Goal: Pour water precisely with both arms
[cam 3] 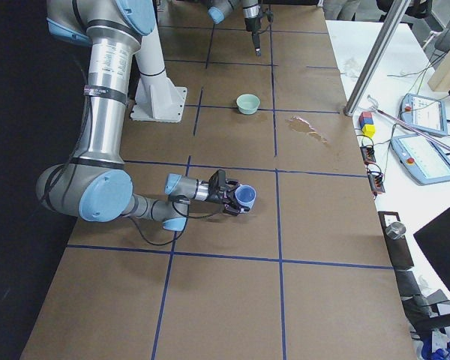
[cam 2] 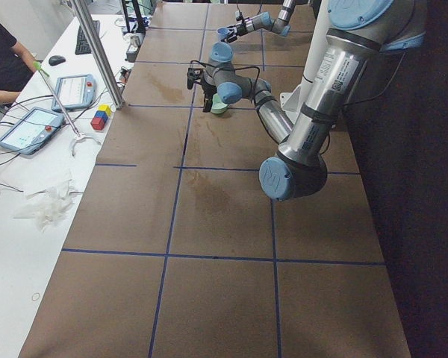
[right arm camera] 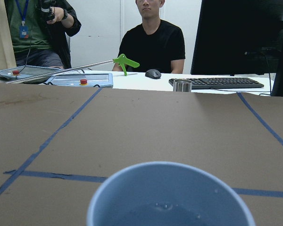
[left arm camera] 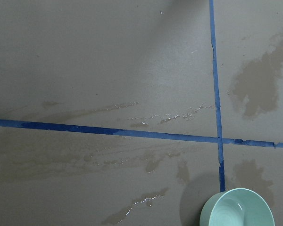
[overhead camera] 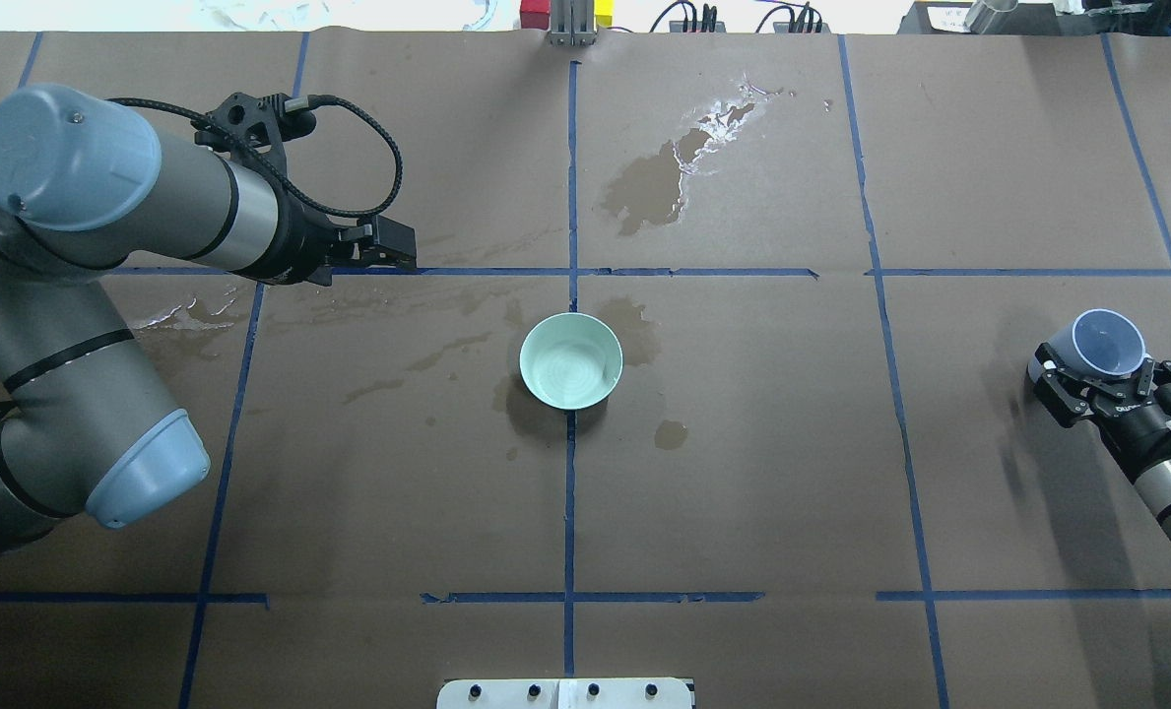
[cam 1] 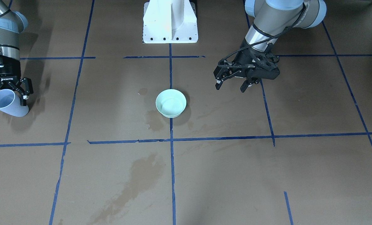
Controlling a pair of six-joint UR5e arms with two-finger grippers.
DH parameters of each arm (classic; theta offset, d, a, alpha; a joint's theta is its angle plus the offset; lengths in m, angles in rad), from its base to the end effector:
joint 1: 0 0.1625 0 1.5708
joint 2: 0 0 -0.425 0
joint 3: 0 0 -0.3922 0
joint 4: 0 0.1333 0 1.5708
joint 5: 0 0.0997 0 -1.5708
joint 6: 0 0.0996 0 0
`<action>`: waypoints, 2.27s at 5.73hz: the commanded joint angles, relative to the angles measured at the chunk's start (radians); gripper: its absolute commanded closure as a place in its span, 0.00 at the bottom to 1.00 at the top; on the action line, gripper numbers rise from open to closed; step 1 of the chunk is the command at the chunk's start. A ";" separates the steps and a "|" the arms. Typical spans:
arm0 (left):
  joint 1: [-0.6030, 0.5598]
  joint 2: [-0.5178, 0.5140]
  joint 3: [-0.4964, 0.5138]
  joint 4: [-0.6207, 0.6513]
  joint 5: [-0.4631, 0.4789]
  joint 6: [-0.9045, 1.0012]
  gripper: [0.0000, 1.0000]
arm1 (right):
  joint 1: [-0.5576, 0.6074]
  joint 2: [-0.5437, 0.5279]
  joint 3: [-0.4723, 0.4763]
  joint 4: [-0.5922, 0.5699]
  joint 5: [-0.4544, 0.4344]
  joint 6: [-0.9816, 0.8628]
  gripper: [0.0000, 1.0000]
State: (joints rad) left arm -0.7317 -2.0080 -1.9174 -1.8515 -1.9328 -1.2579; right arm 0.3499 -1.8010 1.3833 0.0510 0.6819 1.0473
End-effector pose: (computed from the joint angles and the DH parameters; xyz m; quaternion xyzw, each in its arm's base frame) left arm 0.3716 -0.4655 0.2286 0.1146 0.5100 -0.0868 0.8481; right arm -0.2621 -0.3199 0.6648 0.5374 -0.3134 0.1781 0.7624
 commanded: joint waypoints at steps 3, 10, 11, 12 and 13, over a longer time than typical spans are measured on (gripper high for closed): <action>0.000 0.002 0.000 0.000 0.000 0.000 0.01 | 0.027 0.040 0.008 0.009 0.004 -0.045 0.57; 0.000 0.031 -0.006 0.000 0.000 0.000 0.01 | 0.020 0.270 0.213 -0.121 0.099 -0.314 0.85; 0.000 0.031 -0.006 0.000 0.000 0.000 0.01 | -0.017 0.335 0.218 -0.190 0.070 -0.316 0.86; -0.002 0.031 -0.006 0.000 0.000 0.002 0.01 | -0.110 0.403 0.217 -0.280 -0.046 -0.341 0.86; -0.002 0.034 -0.006 0.000 0.000 0.002 0.01 | -0.123 0.540 0.217 -0.509 -0.106 -0.345 0.86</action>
State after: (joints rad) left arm -0.7327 -1.9763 -1.9237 -1.8515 -1.9328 -1.2567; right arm 0.2589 -1.3761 1.5996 -0.2730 0.6450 0.7106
